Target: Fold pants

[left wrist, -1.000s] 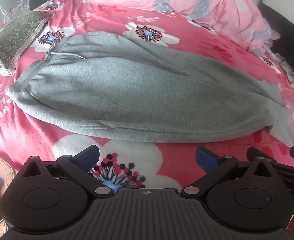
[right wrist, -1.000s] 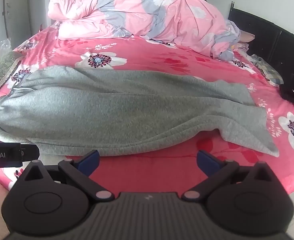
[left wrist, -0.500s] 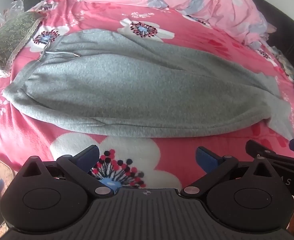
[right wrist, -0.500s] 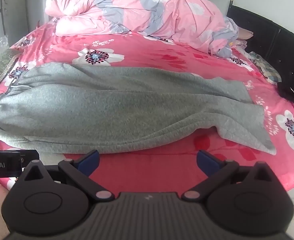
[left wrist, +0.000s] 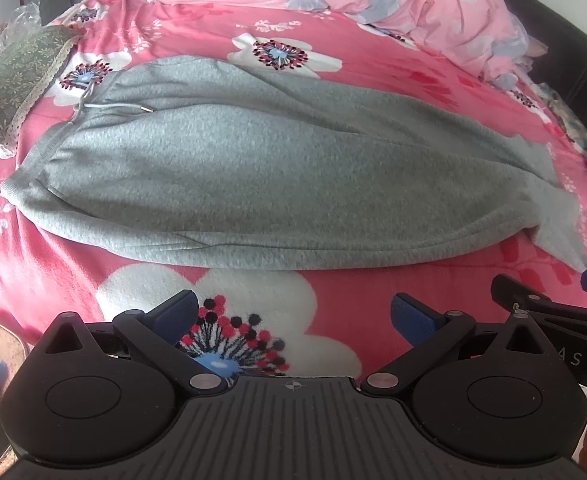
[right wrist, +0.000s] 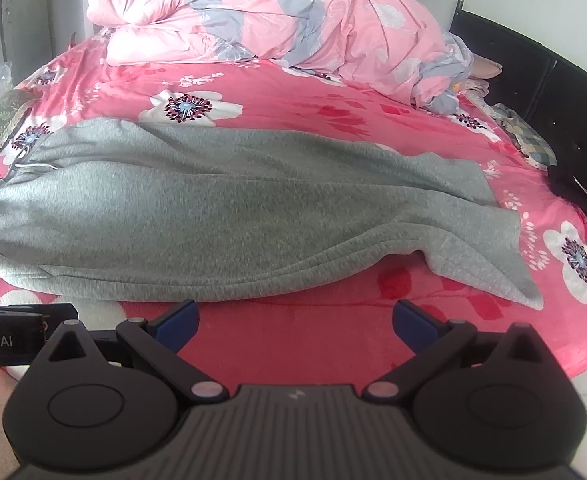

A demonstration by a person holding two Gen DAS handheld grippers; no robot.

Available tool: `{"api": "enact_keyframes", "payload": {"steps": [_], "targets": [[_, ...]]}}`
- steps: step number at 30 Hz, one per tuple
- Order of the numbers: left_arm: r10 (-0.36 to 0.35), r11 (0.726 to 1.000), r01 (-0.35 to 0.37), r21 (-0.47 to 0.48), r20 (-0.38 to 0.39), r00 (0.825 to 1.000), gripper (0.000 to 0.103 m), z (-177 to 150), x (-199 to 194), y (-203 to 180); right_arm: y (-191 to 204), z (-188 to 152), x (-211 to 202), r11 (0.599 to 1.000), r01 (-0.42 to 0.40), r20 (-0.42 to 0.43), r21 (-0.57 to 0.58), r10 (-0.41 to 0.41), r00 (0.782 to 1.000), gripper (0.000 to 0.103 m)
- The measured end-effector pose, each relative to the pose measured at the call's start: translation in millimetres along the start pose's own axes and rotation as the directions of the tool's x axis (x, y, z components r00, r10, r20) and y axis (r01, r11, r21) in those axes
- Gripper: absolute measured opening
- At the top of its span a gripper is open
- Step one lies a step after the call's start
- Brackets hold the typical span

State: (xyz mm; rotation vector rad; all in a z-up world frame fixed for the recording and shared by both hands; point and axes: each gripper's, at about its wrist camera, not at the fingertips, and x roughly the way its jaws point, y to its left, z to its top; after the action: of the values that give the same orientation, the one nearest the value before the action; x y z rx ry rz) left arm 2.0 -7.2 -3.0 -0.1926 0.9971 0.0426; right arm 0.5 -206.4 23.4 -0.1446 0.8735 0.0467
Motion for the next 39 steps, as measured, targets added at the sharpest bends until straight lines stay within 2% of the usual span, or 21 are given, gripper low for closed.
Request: {"api": "enact_keyframes", "payload": {"steps": [39], "targets": [[0.03, 0.999, -0.03, -0.038, 0.008, 1.0, 0.103, 2.7, -1.7, 14.0, 12.0, 1.6, -1.9, 0.999, -0.001, 0.0, -0.038, 0.001, 1.0, 0.103]]}}
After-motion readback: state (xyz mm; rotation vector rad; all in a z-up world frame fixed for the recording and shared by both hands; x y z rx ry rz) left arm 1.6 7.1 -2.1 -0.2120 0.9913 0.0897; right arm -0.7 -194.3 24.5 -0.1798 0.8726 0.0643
